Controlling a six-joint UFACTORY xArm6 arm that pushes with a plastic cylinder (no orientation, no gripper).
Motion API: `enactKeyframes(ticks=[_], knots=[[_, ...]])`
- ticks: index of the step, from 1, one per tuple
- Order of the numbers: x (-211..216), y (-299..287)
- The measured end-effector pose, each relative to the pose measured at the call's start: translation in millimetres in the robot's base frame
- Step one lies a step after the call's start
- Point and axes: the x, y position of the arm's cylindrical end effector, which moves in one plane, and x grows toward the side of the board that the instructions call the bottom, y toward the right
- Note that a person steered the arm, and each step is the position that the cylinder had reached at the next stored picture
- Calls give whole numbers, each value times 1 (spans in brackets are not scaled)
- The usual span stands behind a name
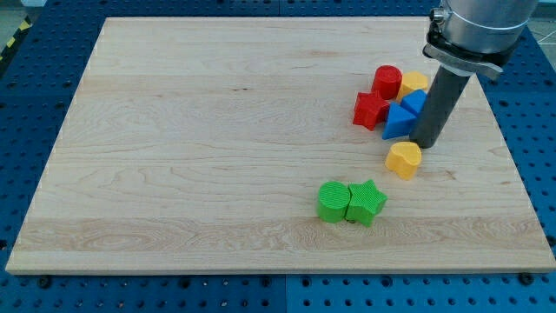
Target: Push yellow heart towards green star
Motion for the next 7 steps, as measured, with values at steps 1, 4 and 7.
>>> enactKeyframes(ticks=[1, 4, 7], knots=[[5, -16], [14, -27], [33, -23]])
